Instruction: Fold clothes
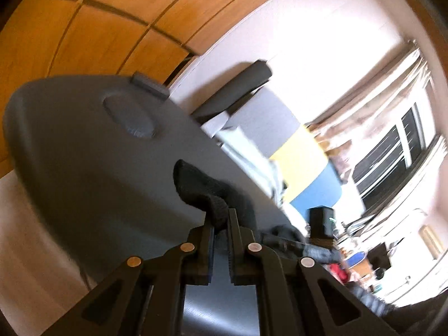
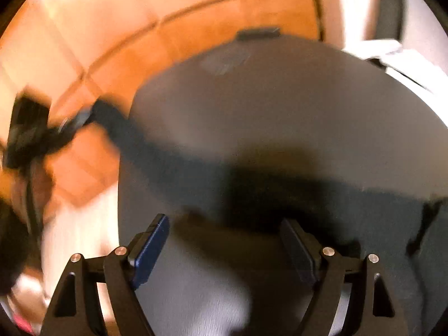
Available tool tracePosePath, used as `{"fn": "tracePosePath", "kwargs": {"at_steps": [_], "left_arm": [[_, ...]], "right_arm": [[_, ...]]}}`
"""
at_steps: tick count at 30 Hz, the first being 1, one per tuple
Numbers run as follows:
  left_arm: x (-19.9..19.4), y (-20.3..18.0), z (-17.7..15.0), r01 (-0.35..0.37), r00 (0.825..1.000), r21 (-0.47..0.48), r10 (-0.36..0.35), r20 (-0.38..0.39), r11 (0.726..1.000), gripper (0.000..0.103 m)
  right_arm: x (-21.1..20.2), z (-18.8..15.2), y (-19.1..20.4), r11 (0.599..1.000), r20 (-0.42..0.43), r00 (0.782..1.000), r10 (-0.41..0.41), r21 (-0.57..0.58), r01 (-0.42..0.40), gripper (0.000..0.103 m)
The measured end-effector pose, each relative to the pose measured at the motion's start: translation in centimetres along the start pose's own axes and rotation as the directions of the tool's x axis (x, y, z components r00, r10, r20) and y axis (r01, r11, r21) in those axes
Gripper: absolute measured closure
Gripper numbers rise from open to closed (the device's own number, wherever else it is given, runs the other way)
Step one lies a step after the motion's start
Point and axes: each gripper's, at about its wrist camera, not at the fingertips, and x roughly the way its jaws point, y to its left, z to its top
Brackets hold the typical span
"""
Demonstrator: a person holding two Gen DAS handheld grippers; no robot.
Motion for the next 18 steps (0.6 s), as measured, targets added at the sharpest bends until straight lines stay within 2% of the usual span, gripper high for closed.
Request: {"fn": "tracePosePath", "kwargs": {"at_steps": [1, 4, 6, 7, 10, 14, 18], "left_arm": [[-0.2, 0.1, 0.6, 0.002, 1.0, -0.013, -0.002, 0.008, 1.0, 0.097], [0.7, 0.7, 1.8, -0.065, 0.997, -0.027, 0.064, -0.036, 0.997, 0.097], [1.3, 1.1, 2.6, -0.11, 0.992, -0.034, 0.108, -0.066, 0.993, 0.097], [1.6, 1.2, 3.0, -0.132, 0.988, -0.036, 0.129, -0.081, 0.991, 0.097], [2.3, 1.0, 2.5, -0.159, 0.982, -0.026, 0.155, -0.106, 0.987, 0.097], [1.6, -0.2, 1.7, -0.07, 0.995, -0.039, 0.067, -0.074, 0.997, 0.097], [1.1, -1.9, 1.6, -0.002, 1.0, -0.034, 0.001, -0.024, 0.999, 0.097]], "right_arm": [[-0.4, 0.9, -1.2, 0.996, 0.035, 0.999, 0.042, 0.08, -0.044, 0.021], [-2.1, 2.5, -4.6, 0.954, 0.154, 0.984, 0.091, 0.27, -0.13, 0.018], [-2.9, 2.5, -5.8, 0.919, 0.176, 0.974, 0.144, 0.342, -0.198, 0.016], [-3.5, 2.2, -5.9, 0.917, 0.178, 0.974, 0.139, 0.348, -0.194, 0.016], [-5.8, 0.7, -5.2, 0.95, 0.181, 0.981, 0.07, 0.289, -0.121, 0.015], [-8.8, -3.5, -4.3, 0.972, 0.155, 0.987, -0.037, 0.237, -0.001, 0.015], [-10.0, -6.9, -5.6, 0.968, 0.152, 0.979, -0.134, 0.23, 0.097, 0.014]]}}
